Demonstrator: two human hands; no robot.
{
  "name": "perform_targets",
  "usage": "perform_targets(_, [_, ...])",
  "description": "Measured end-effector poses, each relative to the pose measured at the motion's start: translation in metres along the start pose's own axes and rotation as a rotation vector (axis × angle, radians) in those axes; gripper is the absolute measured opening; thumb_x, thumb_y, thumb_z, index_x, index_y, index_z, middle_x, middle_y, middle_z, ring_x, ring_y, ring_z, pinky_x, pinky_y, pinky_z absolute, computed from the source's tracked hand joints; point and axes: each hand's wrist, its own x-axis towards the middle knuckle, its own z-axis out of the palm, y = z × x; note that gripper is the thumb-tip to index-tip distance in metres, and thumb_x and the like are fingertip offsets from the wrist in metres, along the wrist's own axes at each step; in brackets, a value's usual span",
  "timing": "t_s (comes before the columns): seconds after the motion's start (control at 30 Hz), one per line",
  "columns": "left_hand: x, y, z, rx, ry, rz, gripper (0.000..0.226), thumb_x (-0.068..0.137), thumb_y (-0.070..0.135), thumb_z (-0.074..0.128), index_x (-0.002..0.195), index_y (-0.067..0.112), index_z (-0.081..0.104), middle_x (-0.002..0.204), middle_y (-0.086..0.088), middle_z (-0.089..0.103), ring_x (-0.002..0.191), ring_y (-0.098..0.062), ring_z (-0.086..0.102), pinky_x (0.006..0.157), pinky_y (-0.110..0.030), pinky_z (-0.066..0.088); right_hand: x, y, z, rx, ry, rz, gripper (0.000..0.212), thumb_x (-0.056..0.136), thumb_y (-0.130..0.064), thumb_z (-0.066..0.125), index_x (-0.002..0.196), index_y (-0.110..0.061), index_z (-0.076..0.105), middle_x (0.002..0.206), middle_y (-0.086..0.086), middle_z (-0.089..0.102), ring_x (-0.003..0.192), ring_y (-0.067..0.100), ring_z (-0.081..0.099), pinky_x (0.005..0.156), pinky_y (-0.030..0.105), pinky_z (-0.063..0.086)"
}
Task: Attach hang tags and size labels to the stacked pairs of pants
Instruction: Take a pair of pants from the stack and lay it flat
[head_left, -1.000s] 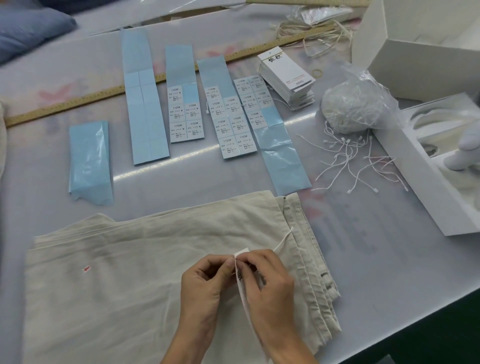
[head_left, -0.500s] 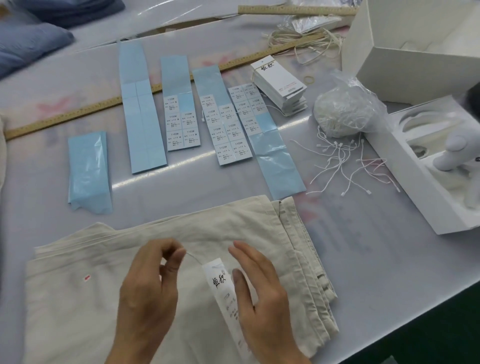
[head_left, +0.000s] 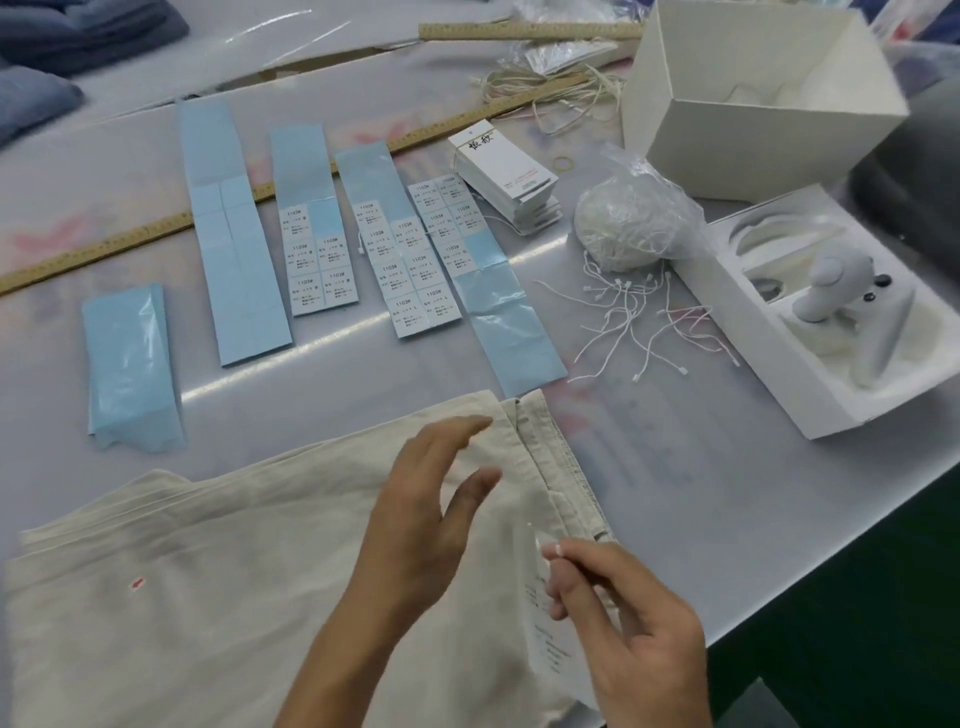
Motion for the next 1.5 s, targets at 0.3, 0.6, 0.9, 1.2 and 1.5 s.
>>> perform_targets(0.3, [0.076,-0.039,0.036,0.419,-0.330,-0.073,0.058,0.071,0.055,0.081,0.118,0.035,0.053,0.122,0.014,0.052,0.111,-0.014,0.049,0.082,-0.033,0.044,0.041,-0.033,-0.076,-0.055,0.394,-0.056,0.016,0.095,-0.043,0.069,0.105,-0.033,0.077,0.082,-0.003,0.074,0.060,0.018,0.065,0.065,0.021,0.057])
perform_targets(0.6, [-0.009,-0.021,-0.012,0.398,-0.083,0.316,0.032,0.071,0.011,0.087,0.077,0.017,0.056,0.109,0.007,0.065,0.093,-0.022,0.063,0.072,-0.032,0.047,0.084,-0.043,-0.074,-0.013,0.314,-0.100,0.014,0.098,-0.029,0.066,0.110,-0.029,0.074,0.093,-0.007,0.075,0.070,0.008,0.065,0.070,0.021,0.058])
perform_targets(0.9, [-0.065,-0.053,-0.095,0.400,-0.751,-0.115,0.039,0.064,0.042,0.068,0.100,0.050,0.054,0.091,0.024,0.066,0.085,0.008,0.059,0.078,-0.004,0.042,0.078,-0.010,-0.061,-0.140,0.121,0.005,0.015,0.092,-0.024,0.066,0.102,-0.032,0.074,0.088,-0.006,0.072,0.081,0.012,0.068,0.071,0.013,0.053])
perform_targets(1.2, [-0.028,-0.021,-0.031,0.135,-0.547,-0.057,0.023,0.084,0.048,0.072,0.107,0.048,0.067,0.098,0.027,0.069,0.091,0.002,0.065,0.075,-0.010,0.047,0.037,0.060,-0.048,-0.262,-0.033,0.197,0.014,0.093,-0.023,0.069,0.094,-0.036,0.074,0.085,-0.013,0.072,0.080,0.012,0.068,0.069,0.021,0.054])
perform_targets(1.5, [-0.025,0.003,0.110,0.226,-0.310,-0.018,0.011,0.095,0.032,0.065,0.097,0.022,0.061,0.098,0.009,0.054,0.094,-0.012,0.049,0.078,-0.027,0.044,0.008,0.092,-0.053,-0.472,-0.112,0.224,0.012,0.095,-0.017,0.068,0.097,-0.027,0.074,0.090,-0.019,0.068,0.087,0.008,0.067,0.072,0.024,0.054])
